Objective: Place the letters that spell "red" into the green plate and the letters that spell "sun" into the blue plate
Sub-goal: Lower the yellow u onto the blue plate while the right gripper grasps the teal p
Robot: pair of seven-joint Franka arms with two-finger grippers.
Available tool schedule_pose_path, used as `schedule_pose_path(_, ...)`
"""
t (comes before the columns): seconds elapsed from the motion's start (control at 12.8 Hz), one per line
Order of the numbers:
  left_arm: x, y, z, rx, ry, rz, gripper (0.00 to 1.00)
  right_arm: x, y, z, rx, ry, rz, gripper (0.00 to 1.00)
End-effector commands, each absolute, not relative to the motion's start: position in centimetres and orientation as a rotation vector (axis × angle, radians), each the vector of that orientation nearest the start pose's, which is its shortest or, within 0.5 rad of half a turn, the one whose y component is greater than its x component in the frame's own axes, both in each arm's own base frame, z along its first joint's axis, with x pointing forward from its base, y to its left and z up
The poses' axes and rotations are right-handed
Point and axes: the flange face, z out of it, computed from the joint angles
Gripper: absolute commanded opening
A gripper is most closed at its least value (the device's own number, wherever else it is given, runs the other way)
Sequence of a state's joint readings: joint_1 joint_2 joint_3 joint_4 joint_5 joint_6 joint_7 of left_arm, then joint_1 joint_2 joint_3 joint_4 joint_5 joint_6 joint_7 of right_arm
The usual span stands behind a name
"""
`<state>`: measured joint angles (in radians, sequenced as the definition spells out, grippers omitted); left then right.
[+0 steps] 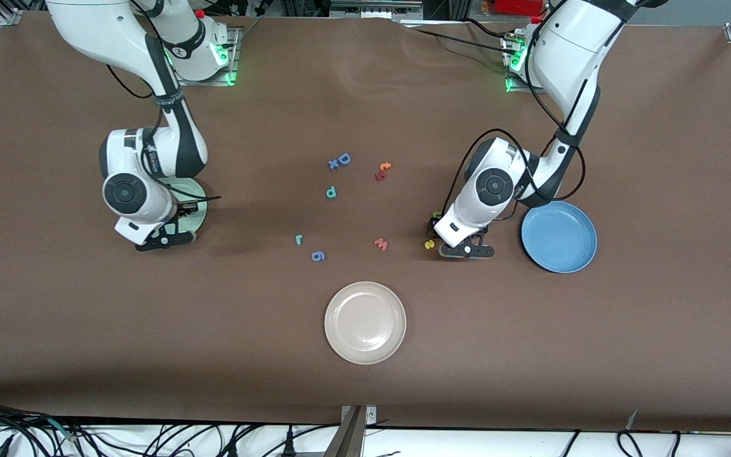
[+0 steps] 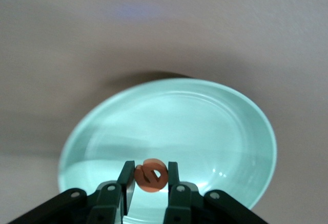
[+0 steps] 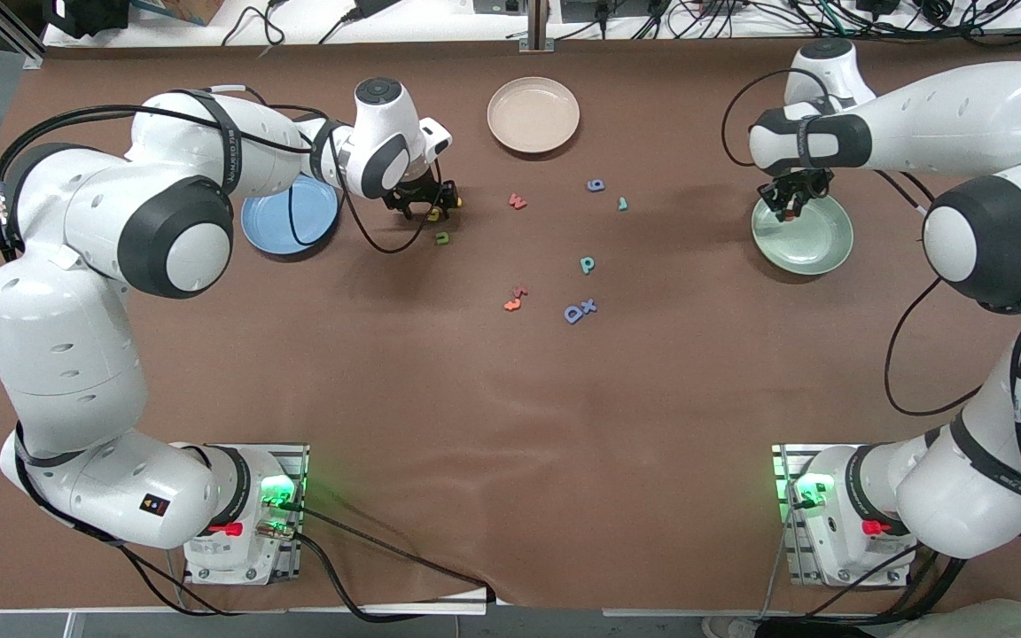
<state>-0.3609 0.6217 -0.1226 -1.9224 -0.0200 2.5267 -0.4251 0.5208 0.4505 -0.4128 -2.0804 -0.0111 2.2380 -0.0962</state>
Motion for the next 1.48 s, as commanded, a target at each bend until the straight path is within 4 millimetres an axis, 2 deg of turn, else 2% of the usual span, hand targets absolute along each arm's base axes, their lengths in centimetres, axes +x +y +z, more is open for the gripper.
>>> schedule_pose_path(0.0, 55.0, -29.5, 16.1, -3.196, 0.064, 0.054, 0.85, 54.8, 5.4, 20.3, -3.238, -0.336, 0.414, 0.87)
schedule_pose_path(0.08, 54.9, -29.6, 16.0, -3.195, 0.071, 0.057, 0.81, 54.9, 5.5, 20.4, -3.231, -0.321, 0.412, 1.00)
schedule_pose_path(0.16, 54.8, -29.6, 16.0, -3.194, 0.073, 0.056, 0.69, 55.0, 5.6, 20.6, -3.230, -0.323, 0.405, 1.00)
schedule_pose_path(0.23, 54.8, -29.7, 16.1, -3.194, 0.076, 0.054, 0.54, 55.1, 5.6, 21.1, -3.228, -0.323, 0.393, 1.00)
schedule_pose_path(0.31, 54.9, -29.7, 16.3, -3.196, 0.073, 0.049, 0.40, 55.2, 6.1, 22.4, -3.215, -0.301, 0.376, 1.00)
schedule_pose_path(0.47, 54.9, -29.7, 16.3, -3.197, 0.079, 0.050, 0.24, 55.8, 9.3, 24.7, -3.155, -0.194, 0.413, 1.00)
schedule_pose_path(0.54, 54.9, -29.7, 16.3, -3.196, 0.081, 0.049, 0.21, 56.1, 10.7, 25.4, -3.145, -0.157, 0.430, 1.00)
schedule_pose_path(0.7, 55.1, -29.6, 16.5, -3.198, 0.077, 0.043, 0.08, 55.4, 15.1, 26.2, -3.143, -0.076, 0.431, 1.00)
schedule_pose_path(0.78, 55.4, -29.3, 17.2, -3.200, 0.068, 0.028, 0.04, 54.7, 18.1, 26.4, -3.142, -0.036, 0.427, 1.00)
schedule_pose_path(0.86, 56.4, -28.0, 18.6, -3.195, 0.049, -0.012, 0.04, 54.2, 20.2, 26.6, -3.145, 0.005, 0.420, 1.00)
schedule_pose_path(0.93, 57.1, -27.3, 20.2, -3.195, 0.059, -0.041, 0.04, 53.6, 22.3, 26.5, -3.141, -0.040, 0.407, 1.00)
schedule_pose_path(1.09, 58.7, -23.8, 23.5, -3.173, 0.124, -0.059, 0.04, 51.7, 27.6, 26.4, -3.127, -0.195, 0.355, 1.00)
schedule_pose_path(1.25, 59.5, -21.0, 26.7, -3.168, 0.134, -0.072, 0.02, 50.0, 31.7, 25.7, -3.135, -0.198, 0.290, 1.00)
schedule_pose_path(1.32, 59.7, -19.9, 27.7, -3.162, 0.168, -0.058, 0.02, 48.7, 34.3, 25.0, -3.134, -0.243, 0.249, 1.00)
schedule_pose_path(1.4, 60.1, -17.9, 28.6, -3.157, 0.207, -0.064, 0.03, 47.6, 36.8, 24.2, -3.119, -0.293, 0.175, 1.00)
